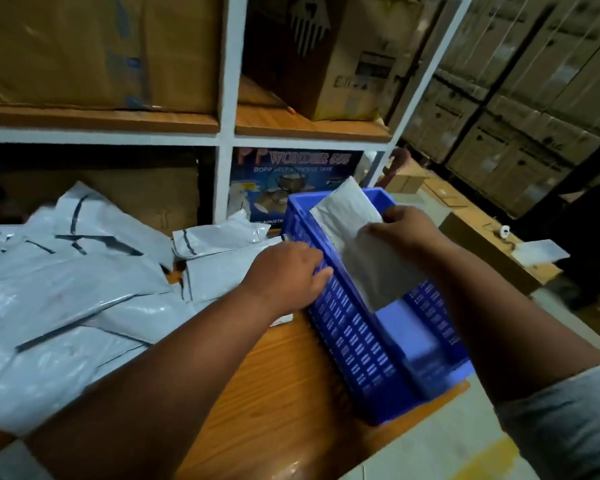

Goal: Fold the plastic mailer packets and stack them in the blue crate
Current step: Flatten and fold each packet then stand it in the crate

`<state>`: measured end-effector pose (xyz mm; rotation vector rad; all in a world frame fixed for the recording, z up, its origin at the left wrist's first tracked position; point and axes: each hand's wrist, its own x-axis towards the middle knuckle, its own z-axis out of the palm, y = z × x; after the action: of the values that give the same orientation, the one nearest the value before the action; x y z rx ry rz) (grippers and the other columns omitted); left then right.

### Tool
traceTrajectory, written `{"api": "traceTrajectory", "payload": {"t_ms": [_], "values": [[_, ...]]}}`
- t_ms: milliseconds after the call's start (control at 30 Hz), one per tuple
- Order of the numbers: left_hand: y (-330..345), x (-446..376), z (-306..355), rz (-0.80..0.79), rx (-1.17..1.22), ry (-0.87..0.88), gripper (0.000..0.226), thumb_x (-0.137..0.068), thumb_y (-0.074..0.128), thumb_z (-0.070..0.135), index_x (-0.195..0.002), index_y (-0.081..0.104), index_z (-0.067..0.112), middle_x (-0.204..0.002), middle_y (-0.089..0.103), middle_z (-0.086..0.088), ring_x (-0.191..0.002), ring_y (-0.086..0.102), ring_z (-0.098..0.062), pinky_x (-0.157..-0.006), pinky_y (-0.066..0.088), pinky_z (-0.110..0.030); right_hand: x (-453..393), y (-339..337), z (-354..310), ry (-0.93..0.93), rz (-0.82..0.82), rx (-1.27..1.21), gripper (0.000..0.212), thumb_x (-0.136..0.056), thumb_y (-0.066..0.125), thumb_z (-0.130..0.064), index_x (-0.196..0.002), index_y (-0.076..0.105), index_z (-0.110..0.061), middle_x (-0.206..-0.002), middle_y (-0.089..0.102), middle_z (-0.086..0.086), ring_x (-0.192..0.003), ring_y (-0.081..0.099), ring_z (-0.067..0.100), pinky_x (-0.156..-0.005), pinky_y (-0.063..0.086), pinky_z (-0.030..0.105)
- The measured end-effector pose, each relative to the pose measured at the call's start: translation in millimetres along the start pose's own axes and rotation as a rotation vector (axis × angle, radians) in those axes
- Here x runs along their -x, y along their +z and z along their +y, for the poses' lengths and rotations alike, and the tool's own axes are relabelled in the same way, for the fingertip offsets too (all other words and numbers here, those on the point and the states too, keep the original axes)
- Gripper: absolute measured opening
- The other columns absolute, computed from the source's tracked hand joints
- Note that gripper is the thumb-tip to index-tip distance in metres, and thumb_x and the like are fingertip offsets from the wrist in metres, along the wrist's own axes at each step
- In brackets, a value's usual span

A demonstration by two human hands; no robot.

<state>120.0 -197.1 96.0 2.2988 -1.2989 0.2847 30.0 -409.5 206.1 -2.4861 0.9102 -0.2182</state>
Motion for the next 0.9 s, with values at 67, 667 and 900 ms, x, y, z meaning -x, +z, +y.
{"api": "traceTrajectory", "payload": {"t_ms": [67,667,900], "values": [[14.9,-17.6,16.8,-0.030,-0.021,-0.013,0.042,-0.105,0.046,0.059,-0.102,0.068,0.023,-0.097,0.066,0.002,-0.090,0.061,-0.023,-0.073,0.052,-0.040,-30.3,-8.9,28.4,-0.022,0.040,0.014,0.020,-0.092,0.074,-0.034,-0.095,0.074,-0.015,-0.089,0.074,0.010,-0.086,0.070,0.029,-0.074,0.055,0.040],[91.4,-63.9,48.4,-0.159,-0.130,-0.201,0.058,-0.090,0.038,0.060,-0.120,0.073,0.025,-0.121,0.063,0.002,-0.156,0.032,-0.027,-0.121,0.025,-0.063,-170.5,90.8,144.5,-0.124,-0.180,0.350,0.029,-0.095,0.062,-0.021,-0.120,0.072,-0.012,-0.125,0.070,0.012,-0.117,0.068,0.037,-0.094,0.056,0.044],[91.5,-61.9,50.0,-0.165,-0.105,-0.218,0.051,-0.093,0.039,0.054,-0.119,0.072,0.024,-0.120,0.060,0.005,-0.157,0.028,-0.024,-0.125,0.021,-0.061,-174.8,96.0,145.8,-0.142,-0.141,0.367,0.020,-0.094,0.060,-0.025,-0.107,0.071,-0.016,-0.113,0.071,0.008,-0.107,0.070,0.034,-0.077,0.047,0.035]]}}
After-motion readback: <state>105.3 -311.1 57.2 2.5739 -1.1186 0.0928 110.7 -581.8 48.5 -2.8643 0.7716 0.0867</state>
